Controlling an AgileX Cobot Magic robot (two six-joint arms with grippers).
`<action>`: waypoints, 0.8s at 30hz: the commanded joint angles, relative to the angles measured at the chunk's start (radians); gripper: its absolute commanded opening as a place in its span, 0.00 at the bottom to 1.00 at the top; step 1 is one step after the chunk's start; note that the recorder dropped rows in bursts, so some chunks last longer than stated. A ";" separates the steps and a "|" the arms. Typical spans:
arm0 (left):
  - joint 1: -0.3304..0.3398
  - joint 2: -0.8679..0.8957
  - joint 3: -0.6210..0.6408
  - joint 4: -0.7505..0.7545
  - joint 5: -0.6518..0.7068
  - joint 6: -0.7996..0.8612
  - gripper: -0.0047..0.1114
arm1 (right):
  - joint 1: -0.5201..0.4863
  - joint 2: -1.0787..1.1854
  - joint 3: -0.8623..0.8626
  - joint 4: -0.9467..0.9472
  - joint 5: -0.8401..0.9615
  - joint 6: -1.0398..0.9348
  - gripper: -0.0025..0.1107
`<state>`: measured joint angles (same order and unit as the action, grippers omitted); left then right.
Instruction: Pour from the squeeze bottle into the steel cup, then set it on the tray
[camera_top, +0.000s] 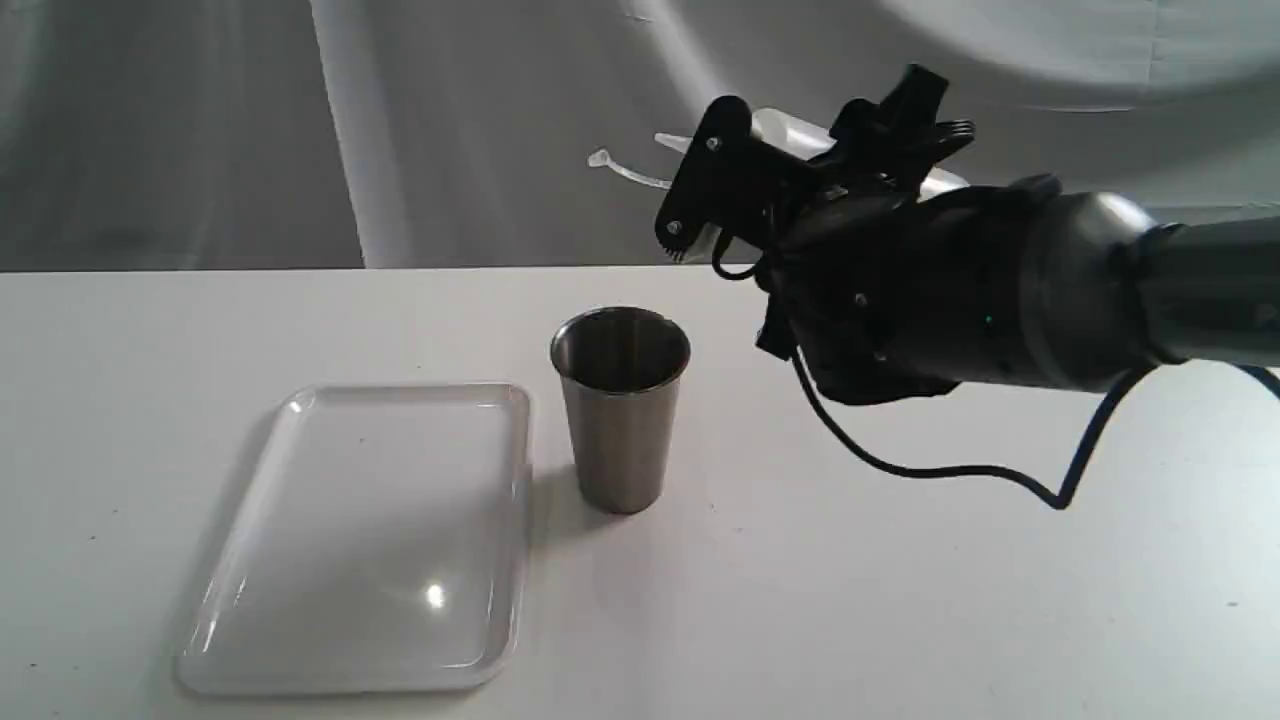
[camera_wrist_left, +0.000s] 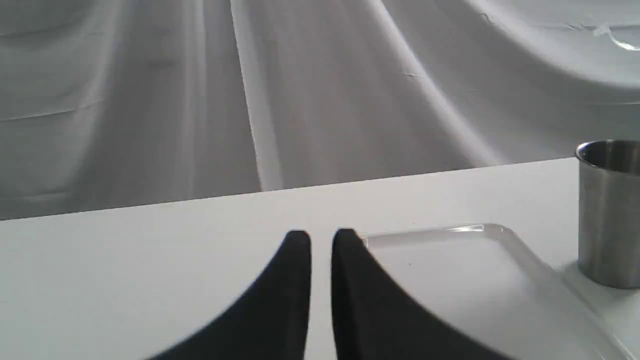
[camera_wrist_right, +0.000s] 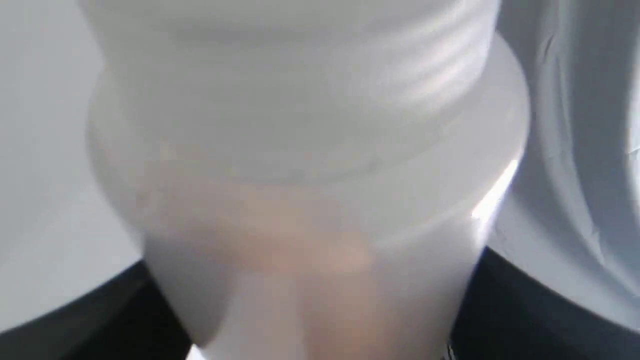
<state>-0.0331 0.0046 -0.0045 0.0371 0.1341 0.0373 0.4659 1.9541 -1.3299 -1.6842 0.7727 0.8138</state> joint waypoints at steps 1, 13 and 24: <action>-0.005 -0.005 0.004 0.003 -0.002 -0.003 0.11 | 0.013 0.017 -0.010 -0.060 0.071 0.007 0.32; -0.005 -0.005 0.004 0.003 -0.002 -0.005 0.11 | 0.051 0.050 -0.004 -0.060 0.156 0.007 0.32; -0.005 -0.005 0.004 0.003 -0.002 -0.003 0.11 | 0.072 0.050 0.063 -0.060 0.229 0.005 0.32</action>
<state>-0.0331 0.0046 -0.0045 0.0371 0.1341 0.0373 0.5348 2.0150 -1.2754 -1.7048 0.9484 0.8174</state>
